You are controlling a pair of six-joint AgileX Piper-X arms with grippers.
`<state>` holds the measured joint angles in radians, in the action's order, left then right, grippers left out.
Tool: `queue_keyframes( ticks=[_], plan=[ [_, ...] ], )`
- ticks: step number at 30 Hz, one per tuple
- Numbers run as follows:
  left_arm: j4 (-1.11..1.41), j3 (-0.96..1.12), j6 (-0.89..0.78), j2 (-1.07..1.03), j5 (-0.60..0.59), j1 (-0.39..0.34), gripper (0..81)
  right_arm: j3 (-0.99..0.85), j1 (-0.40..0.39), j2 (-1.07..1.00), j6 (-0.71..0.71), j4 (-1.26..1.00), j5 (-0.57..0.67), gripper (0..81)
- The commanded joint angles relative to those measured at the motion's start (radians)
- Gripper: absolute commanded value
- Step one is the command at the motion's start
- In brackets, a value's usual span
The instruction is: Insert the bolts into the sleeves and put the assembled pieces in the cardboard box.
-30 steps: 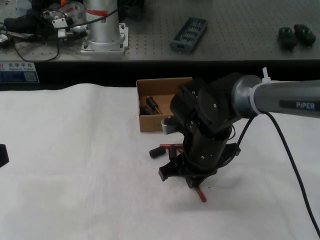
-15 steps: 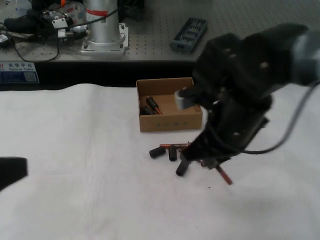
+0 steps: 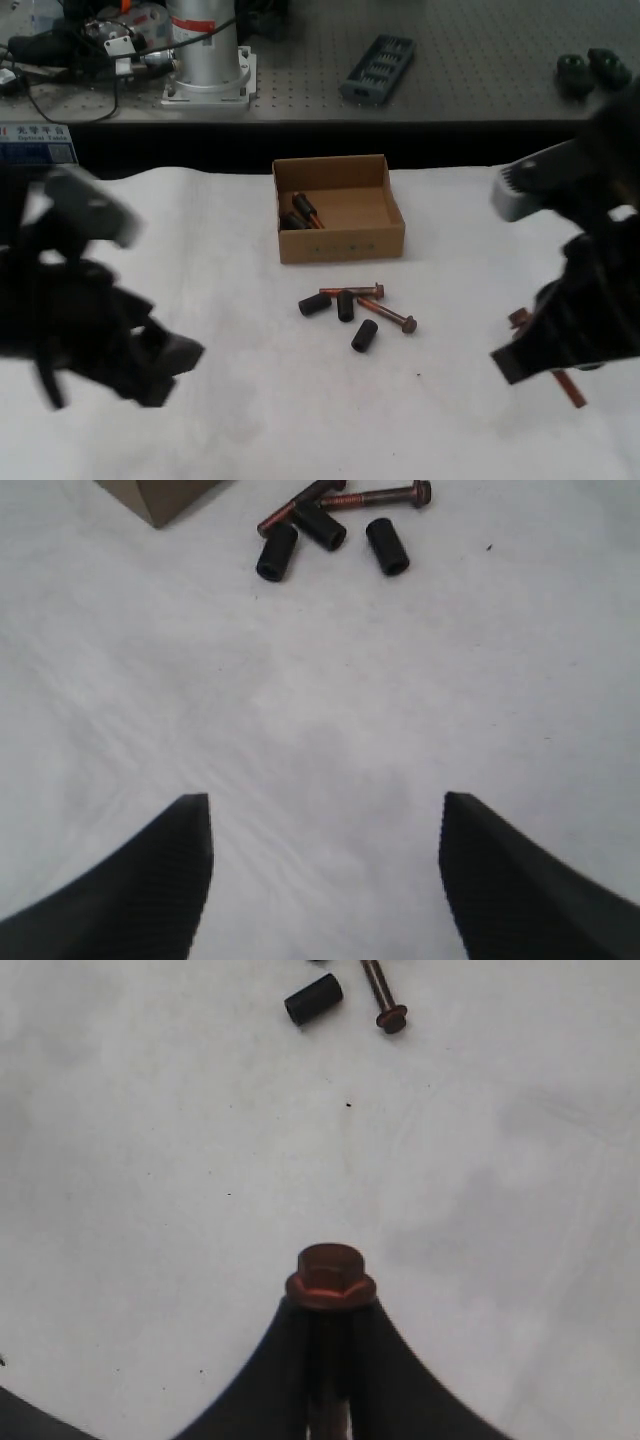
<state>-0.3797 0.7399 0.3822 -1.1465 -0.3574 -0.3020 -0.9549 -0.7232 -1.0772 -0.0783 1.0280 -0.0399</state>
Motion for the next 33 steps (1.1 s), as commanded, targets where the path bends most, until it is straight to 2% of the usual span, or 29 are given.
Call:
queue_keyframes(
  ticks=[1,9,17,24,29,33],
  plan=[
    [0.043,0.117,0.119,-0.202,0.121,-0.079,47.4,-0.002,0.005,0.002,0.012,0.005,0.005,2.8],
    [0.019,0.411,0.282,-0.533,0.13,-0.139,47.4,0.045,0.005,0.096,0.012,0.007,0.005,2.8],
    [-0.008,0.635,0.311,-0.775,0.128,-0.183,47.4,0.047,0.005,0.096,0.012,-0.02,0.005,2.8],
    [-0.021,0.715,0.311,-0.878,0.128,-0.187,47.0,0.047,0.065,0.096,0.012,-0.039,0.005,2.8],
    [-0.014,0.715,0.339,-0.899,0.128,-0.187,41.2,0.065,0.124,0.096,0.012,-0.051,0.005,2.8],
    [-0.014,0.715,0.343,-0.91,0.128,-0.187,41.0,0.104,0.152,0.096,0.012,-0.052,0.04,2.8]
  ],
)
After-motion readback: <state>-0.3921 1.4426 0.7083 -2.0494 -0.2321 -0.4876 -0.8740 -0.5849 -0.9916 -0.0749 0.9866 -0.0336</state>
